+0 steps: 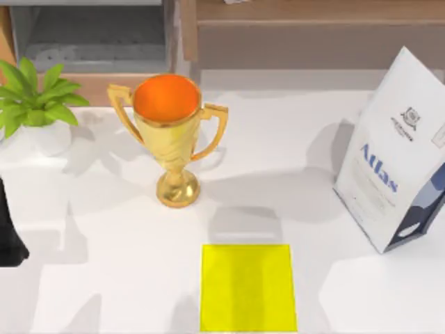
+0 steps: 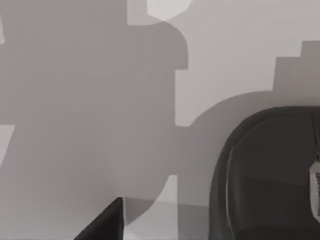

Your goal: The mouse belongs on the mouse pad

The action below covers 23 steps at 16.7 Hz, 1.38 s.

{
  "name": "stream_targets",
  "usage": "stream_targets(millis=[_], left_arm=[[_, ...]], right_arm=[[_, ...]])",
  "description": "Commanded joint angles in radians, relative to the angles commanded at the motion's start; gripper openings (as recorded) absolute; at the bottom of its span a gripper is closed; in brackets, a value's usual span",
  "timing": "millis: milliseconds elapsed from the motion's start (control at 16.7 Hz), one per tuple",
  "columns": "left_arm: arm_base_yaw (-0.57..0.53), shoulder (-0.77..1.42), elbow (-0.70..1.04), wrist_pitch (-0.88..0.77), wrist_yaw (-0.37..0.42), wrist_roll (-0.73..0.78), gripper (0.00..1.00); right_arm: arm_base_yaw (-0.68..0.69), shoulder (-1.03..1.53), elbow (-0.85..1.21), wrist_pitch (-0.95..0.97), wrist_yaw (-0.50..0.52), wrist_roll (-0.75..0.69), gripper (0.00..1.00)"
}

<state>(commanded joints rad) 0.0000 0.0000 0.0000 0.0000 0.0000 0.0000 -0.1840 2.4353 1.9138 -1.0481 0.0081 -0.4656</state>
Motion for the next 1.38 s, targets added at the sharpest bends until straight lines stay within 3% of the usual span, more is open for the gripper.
stream_targets(millis=[480, 1080, 1380], left_arm=[[0.0, 0.0, 0.0, 0.0, 0.0, 0.0, 1.0], [0.0, 0.0, 0.0, 0.0, 0.0, 0.0, 1.0], [0.0, 0.0, 0.0, 0.0, 0.0, 0.0, 1.0]], right_arm=[[0.0, 0.0, 0.0, 0.0, 0.0, 0.0, 0.02], [0.003, -0.027, 0.006, -0.014, -0.013, 0.009, 0.0], [0.003, -0.036, 0.16, -0.183, -0.014, 0.004, 0.0]])
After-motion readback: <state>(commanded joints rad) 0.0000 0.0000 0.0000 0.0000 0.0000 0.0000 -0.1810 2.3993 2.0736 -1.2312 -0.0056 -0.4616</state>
